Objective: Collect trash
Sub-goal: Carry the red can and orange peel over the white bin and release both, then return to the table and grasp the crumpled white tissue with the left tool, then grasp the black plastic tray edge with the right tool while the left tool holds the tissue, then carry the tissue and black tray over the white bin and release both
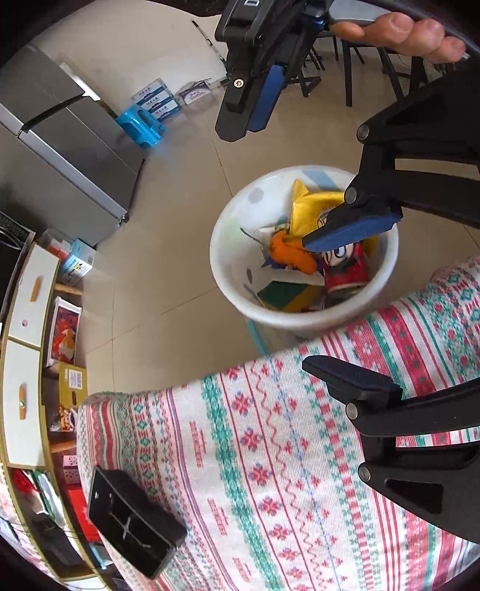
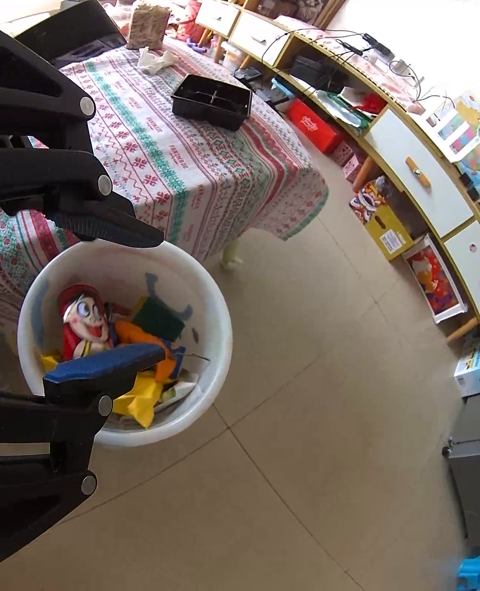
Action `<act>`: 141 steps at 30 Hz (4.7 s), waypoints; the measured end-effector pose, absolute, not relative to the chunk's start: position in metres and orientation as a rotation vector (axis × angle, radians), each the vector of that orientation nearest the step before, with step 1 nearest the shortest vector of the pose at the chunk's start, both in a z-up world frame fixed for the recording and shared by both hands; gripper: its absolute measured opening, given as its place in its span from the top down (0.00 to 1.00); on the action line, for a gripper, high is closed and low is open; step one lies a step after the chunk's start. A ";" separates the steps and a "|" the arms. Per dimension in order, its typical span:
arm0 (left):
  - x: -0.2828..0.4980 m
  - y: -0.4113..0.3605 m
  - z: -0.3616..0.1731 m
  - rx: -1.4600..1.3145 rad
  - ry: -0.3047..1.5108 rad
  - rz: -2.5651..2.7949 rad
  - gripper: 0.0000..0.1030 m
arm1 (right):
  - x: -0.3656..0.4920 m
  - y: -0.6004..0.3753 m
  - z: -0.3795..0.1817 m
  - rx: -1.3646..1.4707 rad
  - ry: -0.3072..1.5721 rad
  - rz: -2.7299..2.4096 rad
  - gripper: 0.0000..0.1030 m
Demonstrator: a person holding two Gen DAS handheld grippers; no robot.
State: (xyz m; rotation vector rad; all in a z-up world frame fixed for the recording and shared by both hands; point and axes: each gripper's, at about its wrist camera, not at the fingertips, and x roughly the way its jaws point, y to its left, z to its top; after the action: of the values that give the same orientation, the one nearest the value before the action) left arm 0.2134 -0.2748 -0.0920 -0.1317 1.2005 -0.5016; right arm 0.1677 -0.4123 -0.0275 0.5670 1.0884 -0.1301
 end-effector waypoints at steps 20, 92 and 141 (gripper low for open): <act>0.225 0.027 -0.086 -0.365 1.194 -0.027 0.41 | 0.213 -0.244 -0.047 0.084 1.209 0.091 0.41; 0.168 -0.042 -0.033 -0.347 1.126 -0.445 0.97 | 0.182 -0.217 -0.003 0.129 0.941 0.328 0.98; 0.176 -0.154 -0.060 -0.173 1.169 -0.511 0.38 | 0.159 -0.377 -0.034 0.351 1.078 -0.074 0.79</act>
State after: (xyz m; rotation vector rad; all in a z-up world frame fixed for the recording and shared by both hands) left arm 0.1756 -0.1540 -0.0604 -0.1732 1.1692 -0.5115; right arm 0.1589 -0.3765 -0.0341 0.3512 1.0776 -0.0741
